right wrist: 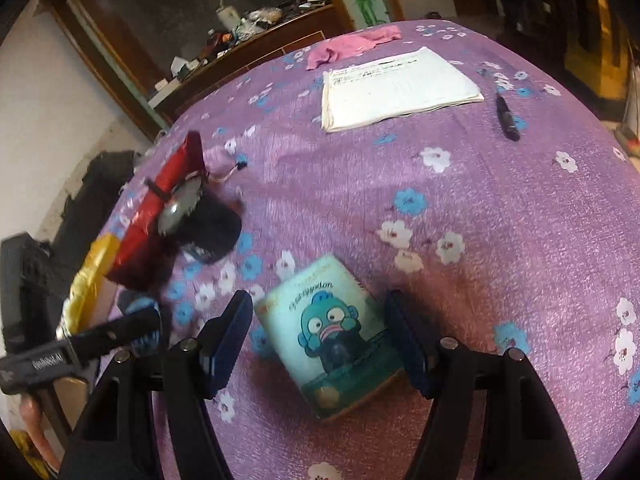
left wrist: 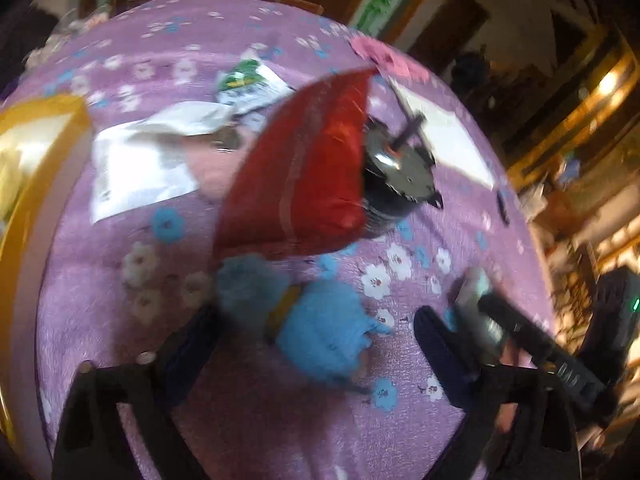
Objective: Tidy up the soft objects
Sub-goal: 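Grasp the blue knotted cloth with the left tool while the right tool grasps the Hangyodon tissue pack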
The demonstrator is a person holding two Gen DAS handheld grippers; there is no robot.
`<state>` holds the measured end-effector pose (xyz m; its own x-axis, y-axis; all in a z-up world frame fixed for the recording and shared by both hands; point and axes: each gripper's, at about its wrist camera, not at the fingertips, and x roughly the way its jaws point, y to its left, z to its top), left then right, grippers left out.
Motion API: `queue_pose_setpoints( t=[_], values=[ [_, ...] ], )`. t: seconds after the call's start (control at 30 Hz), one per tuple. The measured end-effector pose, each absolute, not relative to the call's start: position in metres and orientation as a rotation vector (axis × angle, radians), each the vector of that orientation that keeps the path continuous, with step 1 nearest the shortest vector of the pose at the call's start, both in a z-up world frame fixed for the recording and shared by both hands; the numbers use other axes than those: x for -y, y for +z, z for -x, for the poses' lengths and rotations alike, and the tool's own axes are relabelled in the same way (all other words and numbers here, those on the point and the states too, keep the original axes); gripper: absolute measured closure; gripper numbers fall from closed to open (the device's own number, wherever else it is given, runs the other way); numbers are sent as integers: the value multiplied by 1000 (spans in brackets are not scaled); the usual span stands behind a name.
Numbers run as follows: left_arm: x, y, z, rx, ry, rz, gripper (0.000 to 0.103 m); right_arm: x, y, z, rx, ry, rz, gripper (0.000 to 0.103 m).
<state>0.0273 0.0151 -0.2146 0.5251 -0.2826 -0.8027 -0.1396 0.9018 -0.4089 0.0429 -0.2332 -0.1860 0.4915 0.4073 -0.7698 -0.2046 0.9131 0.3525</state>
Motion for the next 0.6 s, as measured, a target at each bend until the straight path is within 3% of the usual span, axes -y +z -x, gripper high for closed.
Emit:
queue_pose_setpoints(
  t=[0.1,0.2,0.27,0.3,0.4,0.53,0.6],
  values=[
    [-32,-216,-18,-1017,-77,495,39,225,-184,-29,-996,455,-214,35],
    [-43,-217,-9,-1010,-86,555,41,217,-183,-22,-997,477,-197,35],
    [-46,-218,-4,-984,-96,604,38,217,-183,-23,-1003,460,-201,35],
    [-47,-219,-3,-982,-101,626,27,217,-185,-24,-1010,454,-205,35],
    [-39,-217,-9,-979,-130,657,11,217,-187,-26,-1016,436,-218,35],
    [-20,-212,-29,-1015,-92,583,9,209,-188,-25,-1005,400,-179,35],
    [-20,-215,-33,-1014,-43,551,17,204,-187,-22,-986,364,-132,35]
  ],
)
